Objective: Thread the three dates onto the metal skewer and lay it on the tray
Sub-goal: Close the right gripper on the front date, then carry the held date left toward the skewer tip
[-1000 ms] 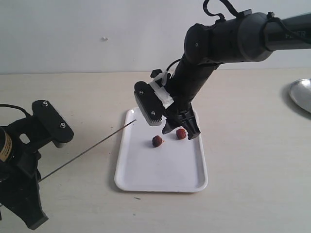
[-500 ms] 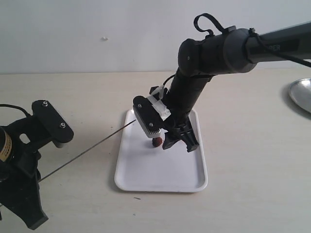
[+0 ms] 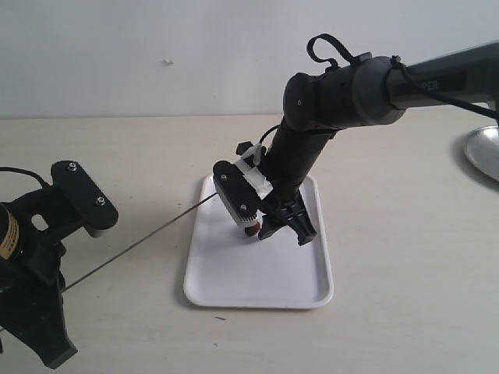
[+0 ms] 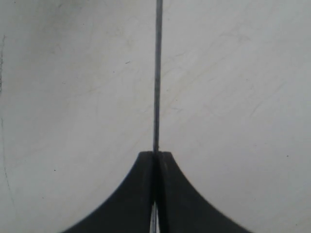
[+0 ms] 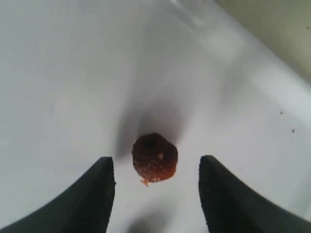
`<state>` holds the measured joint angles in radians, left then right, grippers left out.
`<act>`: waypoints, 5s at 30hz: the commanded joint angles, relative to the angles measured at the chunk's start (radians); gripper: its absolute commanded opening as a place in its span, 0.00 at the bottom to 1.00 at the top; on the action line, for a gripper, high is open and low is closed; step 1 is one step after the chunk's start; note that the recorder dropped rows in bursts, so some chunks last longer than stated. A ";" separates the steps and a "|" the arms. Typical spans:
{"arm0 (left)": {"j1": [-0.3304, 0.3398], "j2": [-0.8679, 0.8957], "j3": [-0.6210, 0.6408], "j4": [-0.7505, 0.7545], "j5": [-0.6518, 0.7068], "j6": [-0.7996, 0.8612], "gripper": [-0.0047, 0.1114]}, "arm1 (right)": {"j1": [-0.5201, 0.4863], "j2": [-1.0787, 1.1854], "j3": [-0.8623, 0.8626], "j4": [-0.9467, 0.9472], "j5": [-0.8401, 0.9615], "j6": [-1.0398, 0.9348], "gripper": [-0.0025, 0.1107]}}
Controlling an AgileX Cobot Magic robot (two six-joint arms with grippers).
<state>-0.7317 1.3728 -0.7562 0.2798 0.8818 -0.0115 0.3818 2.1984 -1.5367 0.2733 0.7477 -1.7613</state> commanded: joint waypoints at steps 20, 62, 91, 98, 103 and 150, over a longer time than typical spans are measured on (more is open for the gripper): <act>0.002 -0.002 0.003 -0.003 -0.003 0.000 0.04 | 0.002 0.039 -0.006 0.041 -0.059 -0.044 0.48; 0.002 -0.002 0.003 -0.003 -0.003 0.000 0.04 | 0.002 0.039 -0.006 0.040 -0.036 -0.040 0.22; 0.002 -0.002 0.003 -0.003 -0.003 0.000 0.04 | 0.024 -0.164 -0.006 -0.152 0.049 0.106 0.20; 0.002 -0.002 0.003 -0.003 -0.003 0.000 0.04 | 0.096 -0.186 -0.006 -0.205 0.064 0.106 0.20; 0.002 -0.002 0.003 -0.003 -0.003 0.000 0.04 | 0.125 -0.186 -0.006 -0.229 0.066 0.117 0.20; 0.002 -0.002 0.003 -0.003 -0.024 0.000 0.04 | 0.170 -0.237 -0.006 -0.250 0.051 0.221 0.20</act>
<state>-0.7317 1.3728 -0.7562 0.2798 0.8635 -0.0100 0.5511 1.9717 -1.5389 0.0213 0.8067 -1.5481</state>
